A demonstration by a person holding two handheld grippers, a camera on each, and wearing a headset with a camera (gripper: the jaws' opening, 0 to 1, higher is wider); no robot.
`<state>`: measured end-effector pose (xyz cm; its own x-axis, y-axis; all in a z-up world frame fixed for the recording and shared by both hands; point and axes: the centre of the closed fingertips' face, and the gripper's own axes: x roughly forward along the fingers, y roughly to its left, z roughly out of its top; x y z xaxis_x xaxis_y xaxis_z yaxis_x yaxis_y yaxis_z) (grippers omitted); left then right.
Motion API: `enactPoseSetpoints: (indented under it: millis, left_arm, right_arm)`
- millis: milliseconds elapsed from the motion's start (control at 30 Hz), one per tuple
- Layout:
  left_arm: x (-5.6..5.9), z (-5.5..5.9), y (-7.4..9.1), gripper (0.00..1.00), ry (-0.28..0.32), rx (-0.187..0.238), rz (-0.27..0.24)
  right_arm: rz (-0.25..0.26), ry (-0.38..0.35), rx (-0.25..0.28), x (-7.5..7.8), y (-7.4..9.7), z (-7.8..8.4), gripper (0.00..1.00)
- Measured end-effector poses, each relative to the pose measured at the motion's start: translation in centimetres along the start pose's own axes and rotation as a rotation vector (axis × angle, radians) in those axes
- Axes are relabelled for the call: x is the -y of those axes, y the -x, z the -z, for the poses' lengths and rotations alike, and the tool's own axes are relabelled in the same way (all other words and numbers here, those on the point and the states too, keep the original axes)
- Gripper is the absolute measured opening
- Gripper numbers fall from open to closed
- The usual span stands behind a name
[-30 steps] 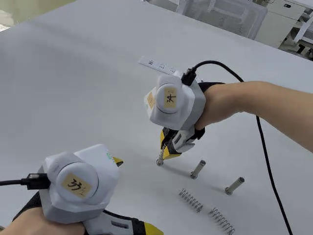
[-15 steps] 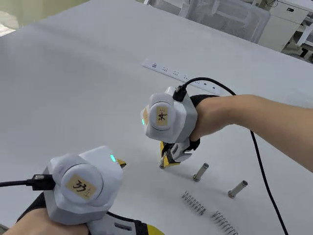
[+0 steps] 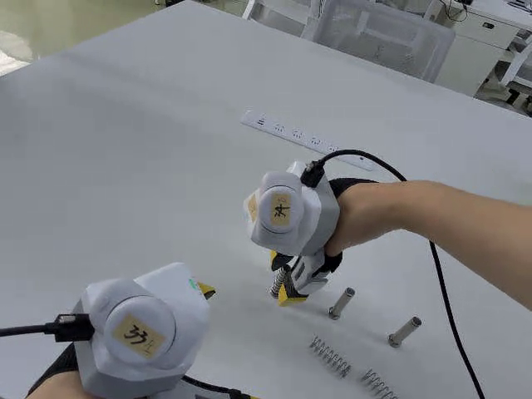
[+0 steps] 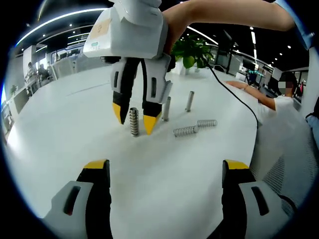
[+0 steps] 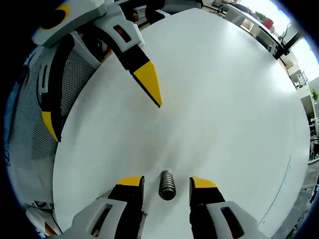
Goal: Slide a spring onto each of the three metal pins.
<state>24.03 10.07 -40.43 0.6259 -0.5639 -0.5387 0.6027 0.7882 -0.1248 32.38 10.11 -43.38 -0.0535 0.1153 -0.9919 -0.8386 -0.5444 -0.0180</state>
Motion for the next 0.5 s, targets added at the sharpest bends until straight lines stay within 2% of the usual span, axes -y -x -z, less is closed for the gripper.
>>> enactPoseSetpoints:
  millis: [233,433,500]
  left_arm:
    - [0.0,-0.1,0.0,0.92,0.004,0.003,-0.001]
    - [-0.2,-0.6,0.0,0.92,-0.001,0.023,-0.006]
    - [-0.3,-0.7,0.1,0.92,-0.003,0.029,-0.008]
  right_arm:
    - [0.024,-0.063,0.077,0.3,0.2,-0.3,0.69]
    - [0.082,-0.109,0.123,1.0,0.5,-0.1,0.99]
    - [0.1,-0.131,0.143,1.2,0.8,0.0,0.99]
